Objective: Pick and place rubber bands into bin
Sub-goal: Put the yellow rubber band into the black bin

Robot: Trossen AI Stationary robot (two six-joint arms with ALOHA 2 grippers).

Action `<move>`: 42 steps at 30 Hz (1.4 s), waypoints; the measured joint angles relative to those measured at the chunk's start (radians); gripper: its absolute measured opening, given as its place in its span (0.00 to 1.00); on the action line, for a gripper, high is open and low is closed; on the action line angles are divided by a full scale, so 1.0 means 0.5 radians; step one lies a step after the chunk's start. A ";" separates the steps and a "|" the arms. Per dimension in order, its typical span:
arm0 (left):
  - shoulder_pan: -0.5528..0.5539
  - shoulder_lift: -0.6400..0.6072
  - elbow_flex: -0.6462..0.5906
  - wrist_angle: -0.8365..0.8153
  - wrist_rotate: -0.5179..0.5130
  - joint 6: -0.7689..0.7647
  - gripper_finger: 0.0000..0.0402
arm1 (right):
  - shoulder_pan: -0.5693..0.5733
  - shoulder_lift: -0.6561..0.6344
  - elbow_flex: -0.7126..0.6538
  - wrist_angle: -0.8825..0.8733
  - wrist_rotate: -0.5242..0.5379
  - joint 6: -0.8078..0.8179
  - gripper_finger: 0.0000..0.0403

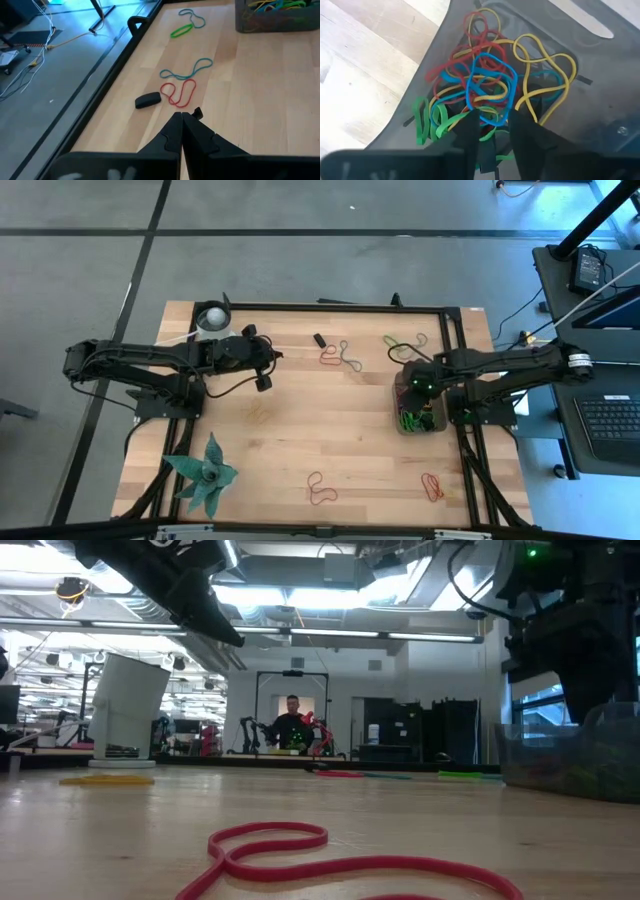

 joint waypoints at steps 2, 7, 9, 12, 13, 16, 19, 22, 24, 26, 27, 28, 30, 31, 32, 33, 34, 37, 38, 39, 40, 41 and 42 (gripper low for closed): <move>0.000 0.000 0.000 0.000 0.000 -0.002 0.00 | 0.000 -0.031 0.010 -0.025 -0.002 -0.001 0.31; 0.000 0.000 0.000 0.000 0.033 -0.003 0.00 | 0.000 -0.148 0.049 -0.071 -0.006 -0.006 0.35; 0.000 0.000 0.000 0.003 0.038 -0.011 0.00 | 0.000 -0.219 0.077 -0.053 -0.005 -0.055 0.35; 0.000 0.000 0.000 0.043 0.038 -0.100 0.00 | 0.002 -0.355 0.121 0.019 0.054 -0.212 0.33; 0.000 0.000 0.000 0.052 0.039 -0.126 0.00 | 0.009 -0.411 0.129 0.058 0.079 -0.286 0.32; -0.006 0.000 0.000 0.088 0.040 -0.185 0.00 | 0.029 -0.583 0.130 0.227 0.113 -0.580 0.29; -0.032 0.000 0.000 0.105 0.038 -0.209 0.00 | 0.036 -0.712 0.133 0.296 0.202 -0.754 0.27; -0.067 0.000 0.000 0.104 0.025 -0.209 0.00 | 0.034 -0.774 0.133 0.297 0.219 -0.861 0.26; -0.088 0.000 0.000 0.105 0.019 -0.209 0.00 | 0.034 -0.789 0.133 0.308 0.221 -0.910 0.25; -0.111 0.000 0.000 0.105 0.016 -0.234 0.00 | 0.034 -0.789 0.132 0.316 0.229 -1.026 0.25; -0.125 0.000 0.000 0.104 0.014 -0.262 0.00 | 0.034 -0.789 0.132 0.329 0.230 -1.122 0.25; -0.139 0.000 0.000 0.104 0.013 -0.294 0.00 | 0.034 -0.789 0.131 0.352 0.231 -1.226 0.25; -0.172 0.000 0.007 0.071 0.007 -0.356 0.00 | 0.034 -0.790 0.131 0.370 0.230 -1.377 0.25; -0.194 0.001 0.033 -0.015 -0.011 -0.394 0.00 | 0.034 -0.790 0.131 0.369 0.230 -1.394 0.25; -0.219 0.009 0.071 -0.104 -0.045 -0.436 0.00 | 0.034 -0.790 0.131 0.370 0.231 -1.400 0.25; -0.247 0.022 0.118 -0.190 -0.084 -0.480 0.00 | 0.034 -0.792 0.131 0.369 0.230 -1.403 0.25; -0.275 0.030 0.169 -0.292 -0.129 -0.521 0.00 | 0.034 -0.792 0.131 0.369 0.230 -1.408 0.25; -0.343 0.071 0.325 -0.597 -0.238 -0.700 0.00 | 0.034 -0.792 0.131 0.368 0.230 -1.412 0.25; -0.357 0.088 0.376 -0.710 -0.249 -0.798 0.00 | 0.034 -0.792 0.131 0.367 0.231 -1.413 0.25; -0.361 0.103 0.423 -0.831 -0.249 -0.911 0.00 | 0.034 -0.793 0.131 0.367 0.230 -1.416 0.25; -0.361 0.127 0.468 -0.954 -0.250 -1.034 0.00 | 0.034 -0.793 0.131 0.367 0.230 -1.416 0.25; -0.361 0.153 0.505 -1.065 -0.245 -1.165 0.00 | 0.034 -0.793 0.131 0.367 0.230 -1.416 0.25; -0.359 0.177 0.529 -1.174 -0.236 -1.306 0.00 | 0.034 -0.793 0.131 0.367 0.230 -1.416 0.25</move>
